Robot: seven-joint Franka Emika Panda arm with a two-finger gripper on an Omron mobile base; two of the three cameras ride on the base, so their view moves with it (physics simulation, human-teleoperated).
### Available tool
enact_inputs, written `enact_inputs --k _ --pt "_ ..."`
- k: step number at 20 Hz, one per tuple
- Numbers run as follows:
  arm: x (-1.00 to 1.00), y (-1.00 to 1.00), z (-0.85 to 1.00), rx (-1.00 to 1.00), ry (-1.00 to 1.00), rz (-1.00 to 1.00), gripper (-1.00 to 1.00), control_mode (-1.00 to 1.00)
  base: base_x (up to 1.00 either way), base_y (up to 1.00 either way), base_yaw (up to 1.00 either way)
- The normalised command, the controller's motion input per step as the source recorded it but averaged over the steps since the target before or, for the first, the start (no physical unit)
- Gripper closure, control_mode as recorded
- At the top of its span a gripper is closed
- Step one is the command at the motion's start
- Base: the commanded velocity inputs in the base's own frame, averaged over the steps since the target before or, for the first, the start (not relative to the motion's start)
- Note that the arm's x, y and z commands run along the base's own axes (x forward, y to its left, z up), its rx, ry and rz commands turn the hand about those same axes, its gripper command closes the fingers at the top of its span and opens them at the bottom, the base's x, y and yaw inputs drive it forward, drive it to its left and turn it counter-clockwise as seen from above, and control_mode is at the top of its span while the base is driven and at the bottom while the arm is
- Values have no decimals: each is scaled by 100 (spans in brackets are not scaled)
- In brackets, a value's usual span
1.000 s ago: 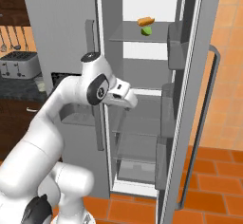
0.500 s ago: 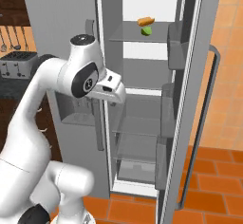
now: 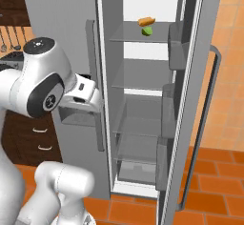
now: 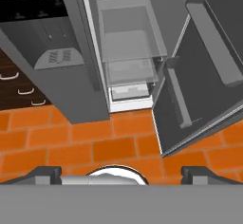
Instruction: Grab a lemon wedge from the fridge and one ice cube from the ice bowl, and put them in the glass of lemonade.
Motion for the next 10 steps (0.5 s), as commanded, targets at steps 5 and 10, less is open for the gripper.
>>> enact_inputs --k 5,10 --pt "18 16 0 0 -1 -2 -100 -100 0 0 0" --pt "25 0 0 0 0 -5 -100 -100 0 0 0"
